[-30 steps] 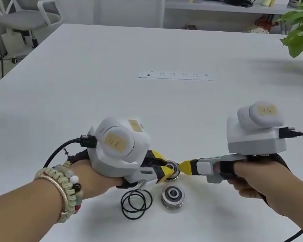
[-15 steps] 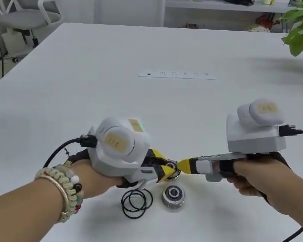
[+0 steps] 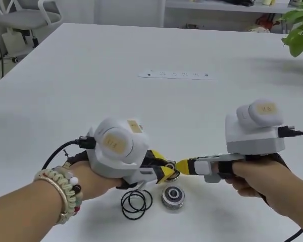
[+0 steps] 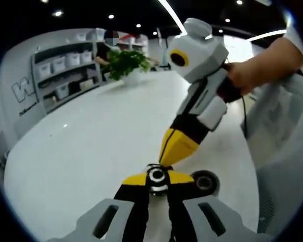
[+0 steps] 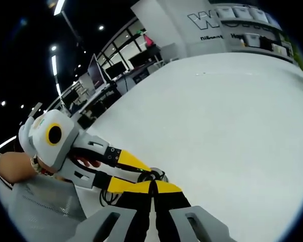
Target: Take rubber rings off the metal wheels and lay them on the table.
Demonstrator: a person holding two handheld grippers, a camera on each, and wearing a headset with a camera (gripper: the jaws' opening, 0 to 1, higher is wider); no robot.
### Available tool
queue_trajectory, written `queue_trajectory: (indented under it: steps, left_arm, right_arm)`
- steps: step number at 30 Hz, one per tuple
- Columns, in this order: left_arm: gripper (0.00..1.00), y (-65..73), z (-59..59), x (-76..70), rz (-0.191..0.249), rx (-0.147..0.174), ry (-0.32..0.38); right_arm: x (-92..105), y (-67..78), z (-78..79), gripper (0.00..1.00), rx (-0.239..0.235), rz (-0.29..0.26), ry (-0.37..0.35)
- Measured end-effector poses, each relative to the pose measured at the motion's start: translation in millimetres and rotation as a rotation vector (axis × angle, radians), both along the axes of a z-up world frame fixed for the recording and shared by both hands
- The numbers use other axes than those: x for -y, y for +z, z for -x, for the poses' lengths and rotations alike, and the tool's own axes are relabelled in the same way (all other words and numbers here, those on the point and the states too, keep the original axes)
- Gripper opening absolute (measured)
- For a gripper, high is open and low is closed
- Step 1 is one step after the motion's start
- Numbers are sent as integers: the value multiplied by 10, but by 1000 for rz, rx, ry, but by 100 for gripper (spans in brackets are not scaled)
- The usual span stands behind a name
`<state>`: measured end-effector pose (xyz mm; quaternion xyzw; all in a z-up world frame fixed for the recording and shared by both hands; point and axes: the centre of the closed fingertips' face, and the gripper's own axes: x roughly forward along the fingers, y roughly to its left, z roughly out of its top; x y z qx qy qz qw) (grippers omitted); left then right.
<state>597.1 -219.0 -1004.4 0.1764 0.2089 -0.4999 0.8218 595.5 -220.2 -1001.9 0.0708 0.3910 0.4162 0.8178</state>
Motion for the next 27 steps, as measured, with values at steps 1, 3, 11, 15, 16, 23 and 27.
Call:
queue_trajectory:
  steps: [1,3,11,15,16,23,27]
  left_arm:
    - [13,0,1,0,0,0,-1]
    - [13,-1,2,-1,1,-1,-1]
    - [13,1,3,2,5,0,-1]
    - [13,3,-3,4,8,-2,4]
    - [13,4,-4,4,8,-3,6]
    - [14,6,-5,7,11,-9,19]
    - [14,12,7,21,-12,-24,12]
  right_arm:
    - [-2,1,0,0,0,0,1]
    - [-6,3,3,0,2,-3,4]
    - [-86,73,14,0,22,-45,27]
    - [-145,128,34,0,49,-43,58]
    - [-150,123,22,0,75,-26,67]
    - [-53,34,-9,0,41,-8,21]
    - [10,-17,-17,0,19,8,-5]
